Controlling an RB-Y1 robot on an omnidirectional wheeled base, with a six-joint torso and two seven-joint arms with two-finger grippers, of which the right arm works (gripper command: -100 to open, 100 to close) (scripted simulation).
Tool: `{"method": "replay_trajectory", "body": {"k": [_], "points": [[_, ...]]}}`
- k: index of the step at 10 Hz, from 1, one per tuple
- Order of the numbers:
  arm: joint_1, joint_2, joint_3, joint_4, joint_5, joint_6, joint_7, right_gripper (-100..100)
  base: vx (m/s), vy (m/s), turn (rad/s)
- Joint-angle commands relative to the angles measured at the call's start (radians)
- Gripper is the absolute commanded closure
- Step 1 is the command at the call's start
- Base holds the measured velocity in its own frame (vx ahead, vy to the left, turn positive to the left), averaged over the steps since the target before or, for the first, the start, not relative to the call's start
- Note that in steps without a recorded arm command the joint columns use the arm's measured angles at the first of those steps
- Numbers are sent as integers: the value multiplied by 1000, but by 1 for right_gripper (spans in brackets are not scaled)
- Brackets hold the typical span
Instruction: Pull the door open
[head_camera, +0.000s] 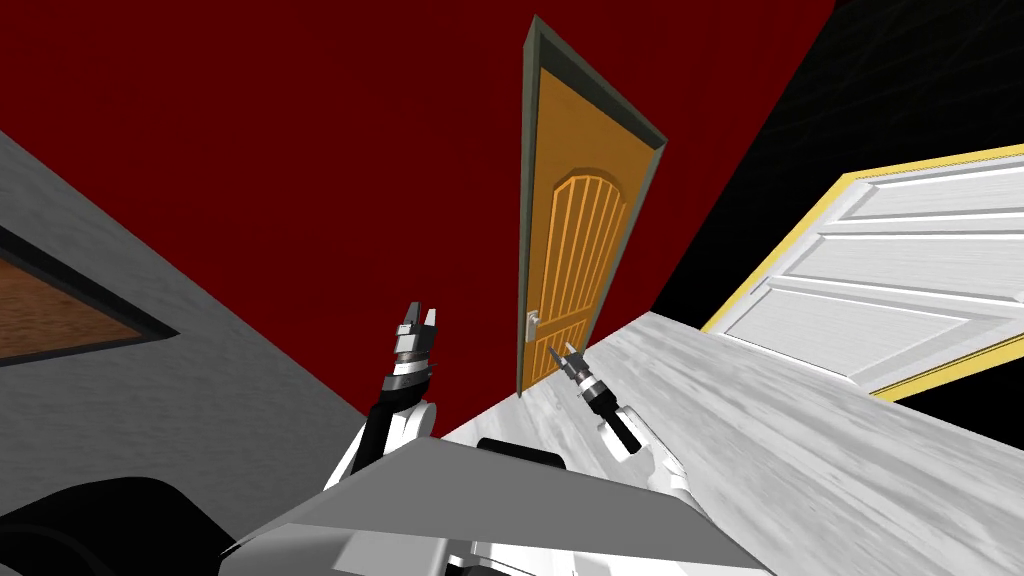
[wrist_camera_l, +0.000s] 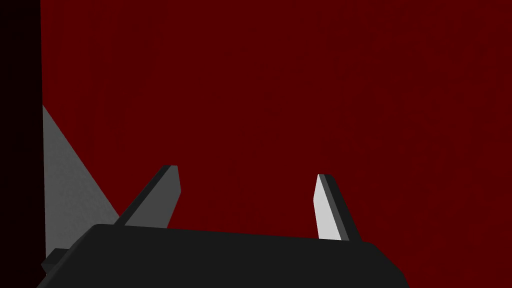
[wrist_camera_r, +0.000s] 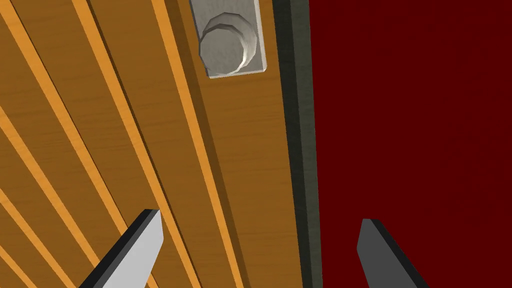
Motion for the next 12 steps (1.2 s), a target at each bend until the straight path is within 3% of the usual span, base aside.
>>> {"method": "replay_trajectory", "body": {"k": [1,6,7,9,12], "points": [[-21,-12,6,40,18,-1,22,-100,98,-2,47],[-72,-50,26,132,71,3,74,-100,104,-7,43],[-65,-44,21,124,63,-2,67,-100,57,-11,12],[-82,-65,-19,183,50,-36,66,-100,64,110,168],[-95,-82,-54,232,37,-65,62,-100,97,136,106]]}}
